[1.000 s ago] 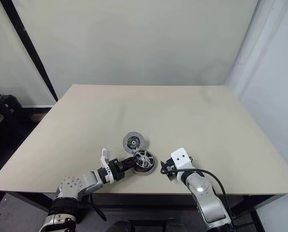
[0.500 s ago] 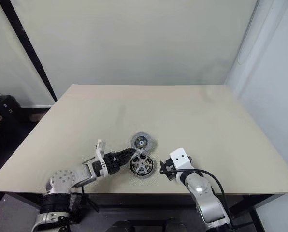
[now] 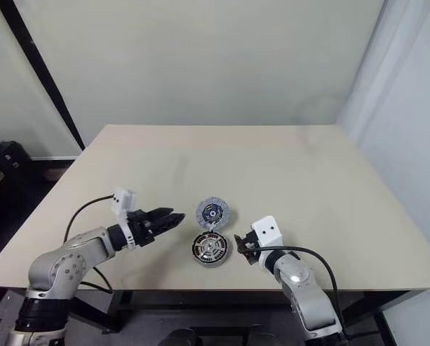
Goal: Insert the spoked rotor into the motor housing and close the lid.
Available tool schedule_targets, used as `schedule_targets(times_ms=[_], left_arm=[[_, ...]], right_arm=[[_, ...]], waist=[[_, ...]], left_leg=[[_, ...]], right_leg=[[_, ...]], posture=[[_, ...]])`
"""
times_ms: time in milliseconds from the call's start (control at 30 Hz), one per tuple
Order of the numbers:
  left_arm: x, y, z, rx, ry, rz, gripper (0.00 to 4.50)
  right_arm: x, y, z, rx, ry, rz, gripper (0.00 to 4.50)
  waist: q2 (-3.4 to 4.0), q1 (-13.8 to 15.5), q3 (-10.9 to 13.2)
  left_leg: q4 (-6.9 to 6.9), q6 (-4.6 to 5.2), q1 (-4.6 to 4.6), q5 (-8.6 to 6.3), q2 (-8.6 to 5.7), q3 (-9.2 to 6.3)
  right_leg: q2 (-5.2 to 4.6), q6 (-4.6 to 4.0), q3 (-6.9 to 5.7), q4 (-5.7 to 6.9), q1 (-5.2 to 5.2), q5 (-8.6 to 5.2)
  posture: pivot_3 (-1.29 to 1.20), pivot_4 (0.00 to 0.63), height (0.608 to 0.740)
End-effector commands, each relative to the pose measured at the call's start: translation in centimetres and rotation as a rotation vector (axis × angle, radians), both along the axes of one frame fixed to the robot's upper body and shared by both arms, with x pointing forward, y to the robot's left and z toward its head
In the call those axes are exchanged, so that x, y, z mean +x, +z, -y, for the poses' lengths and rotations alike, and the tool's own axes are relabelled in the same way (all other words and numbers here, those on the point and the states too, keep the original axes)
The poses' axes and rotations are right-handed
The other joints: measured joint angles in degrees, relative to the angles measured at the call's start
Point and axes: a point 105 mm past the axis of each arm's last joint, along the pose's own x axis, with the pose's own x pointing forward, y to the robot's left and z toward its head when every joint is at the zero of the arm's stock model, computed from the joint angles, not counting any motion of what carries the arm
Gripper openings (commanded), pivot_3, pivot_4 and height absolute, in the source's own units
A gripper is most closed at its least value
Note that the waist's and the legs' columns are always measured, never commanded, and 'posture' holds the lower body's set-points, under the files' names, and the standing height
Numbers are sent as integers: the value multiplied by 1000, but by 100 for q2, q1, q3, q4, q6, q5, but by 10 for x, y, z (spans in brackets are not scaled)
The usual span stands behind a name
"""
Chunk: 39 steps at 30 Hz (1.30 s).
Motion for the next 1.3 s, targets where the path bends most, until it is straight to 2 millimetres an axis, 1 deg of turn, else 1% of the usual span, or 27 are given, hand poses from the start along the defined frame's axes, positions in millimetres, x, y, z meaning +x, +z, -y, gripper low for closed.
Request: schedule_targets(times_ms=[33,67,100,167,200,267,400,467,533,633,700,733,800,967,1067,1167,1267,1300], left_arm=[[4,10,-17,20,44,99,1715],[4,7,-19,30,53,98,1404],[4,5,-20,39,54,101,959],[3,5,-19,32,55,108,271],[3,5,-19,30,54,112,29],[1,3,-17,64,40,122,29],[-1,4,-13,42,36,123,29],[-2,4,-11,48,23,125,29],[-3,4,-9,36,23,123,29],[-4,5,-6,32,18,122,29],[-5,4,-5,34,13,120,29],[-6,4,-4,35,12,118,29],[-7,4,-5,34,12,114,29],[-7,3,-4,39,11,110,29],[-6,4,-4,44,7,111,0],[-5,3,-4,52,5,109,0],[-5,2,-4,58,3,105,0],[-5,1,-3,62,-1,103,0]], right_arm=[[-7,15,-25,25,123,9,1695],[-7,12,-29,12,139,5,1393],[-6,10,-31,-5,147,4,992],[-3,6,-35,-23,153,5,323],[-2,6,-35,-25,152,5,47],[5,2,-36,-48,139,17,47],[17,-2,-37,-56,101,34,47],[21,-7,-38,-52,91,28,47],[17,-23,-39,-78,107,-15,47],[6,-49,-40,-130,147,-98,47],[2,-56,-39,-147,157,-112,47],[2,-56,-39,-147,156,-109,47],[6,-48,-39,-121,142,-86,47],[16,-14,-43,-47,147,14,47],[7,2,-46,-61,264,10,631],[-7,15,-46,-117,392,4,1658],[-11,24,-41,-174,426,24,2698],[-13,24,-39,-205,439,24,3138]], waist=[[0,-3,0],[-1,-3,0],[-1,-1,1],[-1,-2,1],[-1,-1,1],[-2,-4,0],[-2,-5,0],[-2,-4,0],[-2,-3,0],[-1,-5,-1],[-6,-8,-4],[-5,-9,-4],[-5,-7,-4],[-4,-7,-4],[-3,-4,-3],[-4,-3,-3],[-4,-3,-4],[-4,-3,-3]], left_leg=[[2,0,0,0,-1,2],[4,0,0,0,-1,2],[5,0,1,0,0,2],[8,-1,0,0,0,1],[8,-1,0,0,0,0],[9,0,2,0,0,1],[7,0,2,0,1,2],[4,1,1,1,1,1],[2,1,2,1,1,0],[1,1,2,1,-1,0],[2,1,8,1,0,1],[2,1,14,1,2,2],[3,1,17,1,3,1],[12,1,14,1,5,1],[13,1,8,1,2,0],[13,2,7,2,2,-1],[11,2,9,1,2,-4],[11,2,9,1,3,-4]], right_leg=[[-2,0,0,-1,-1,0],[-3,0,0,-2,-3,0],[-3,0,0,-2,-4,0],[-3,0,-3,-2,-5,0],[-3,0,-4,-1,-5,0],[-3,0,-4,-1,-4,0],[-2,1,-4,3,-3,1],[0,1,-5,5,-2,1],[0,1,-4,6,-1,1],[0,1,-3,4,3,1],[0,1,-2,5,8,1],[1,1,-3,5,10,1],[2,1,-4,7,11,1],[4,1,-4,8,10,1],[3,1,-3,8,9,1],[3,2,-3,8,10,2],[3,2,-8,8,10,1],[3,2,-9,8,10,1]], posture=[[0,0,740],[0,0,740],[0,0,740],[0,0,740],[0,0,740],[0,0,740],[0,0,740],[0,0,740],[0,0,740],[0,0,740],[0,0,740],[0,0,740],[0,0,740],[0,0,740],[0,0,740],[0,0,740],[0,0,740],[0,0,740]])
